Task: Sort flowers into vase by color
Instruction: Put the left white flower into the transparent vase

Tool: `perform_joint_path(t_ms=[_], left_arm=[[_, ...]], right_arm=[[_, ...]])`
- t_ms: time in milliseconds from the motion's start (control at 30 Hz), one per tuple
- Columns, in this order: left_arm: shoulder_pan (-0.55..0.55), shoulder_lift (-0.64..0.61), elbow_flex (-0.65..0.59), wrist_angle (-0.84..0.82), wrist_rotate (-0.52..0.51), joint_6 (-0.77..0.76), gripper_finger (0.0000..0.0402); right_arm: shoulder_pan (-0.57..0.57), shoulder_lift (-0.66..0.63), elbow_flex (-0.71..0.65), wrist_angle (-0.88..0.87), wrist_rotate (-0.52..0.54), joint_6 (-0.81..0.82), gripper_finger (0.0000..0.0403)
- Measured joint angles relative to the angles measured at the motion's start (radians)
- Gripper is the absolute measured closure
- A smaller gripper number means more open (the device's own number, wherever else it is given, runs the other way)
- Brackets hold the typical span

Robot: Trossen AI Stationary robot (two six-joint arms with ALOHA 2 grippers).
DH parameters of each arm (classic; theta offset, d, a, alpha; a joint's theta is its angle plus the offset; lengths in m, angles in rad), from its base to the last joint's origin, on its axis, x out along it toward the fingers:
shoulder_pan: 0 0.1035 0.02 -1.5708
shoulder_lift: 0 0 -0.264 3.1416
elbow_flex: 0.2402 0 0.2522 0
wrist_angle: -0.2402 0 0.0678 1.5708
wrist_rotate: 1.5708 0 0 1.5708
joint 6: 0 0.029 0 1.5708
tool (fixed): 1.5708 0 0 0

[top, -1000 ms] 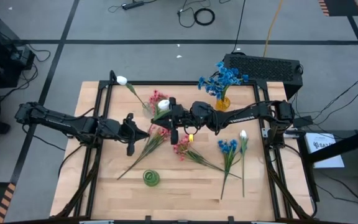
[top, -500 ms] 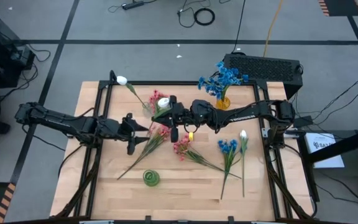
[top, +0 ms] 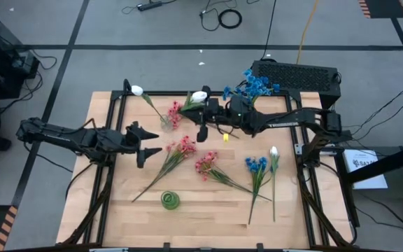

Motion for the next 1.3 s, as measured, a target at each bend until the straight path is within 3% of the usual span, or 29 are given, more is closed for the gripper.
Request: perform_joint_path(t_ms=[333,1000,1300], left_arm=[[0.0,0.003,-0.101,-0.01,-0.038,-0.111,0.0103],[0.0,-0.003,-0.145,0.005,-0.052,-0.152,0.0103],[0.0,-0.003,-0.145,0.039,-0.056,-0.132,0.0103]], right_arm=[[-0.112,0.209,-0.001,0.281,0.01,0.05,0.0403],[-0.13,0.252,-0.001,0.164,0.029,0.044,0.0403],[-0.129,0.252,-0.001,0.126,0.029,0.065,0.0378]])
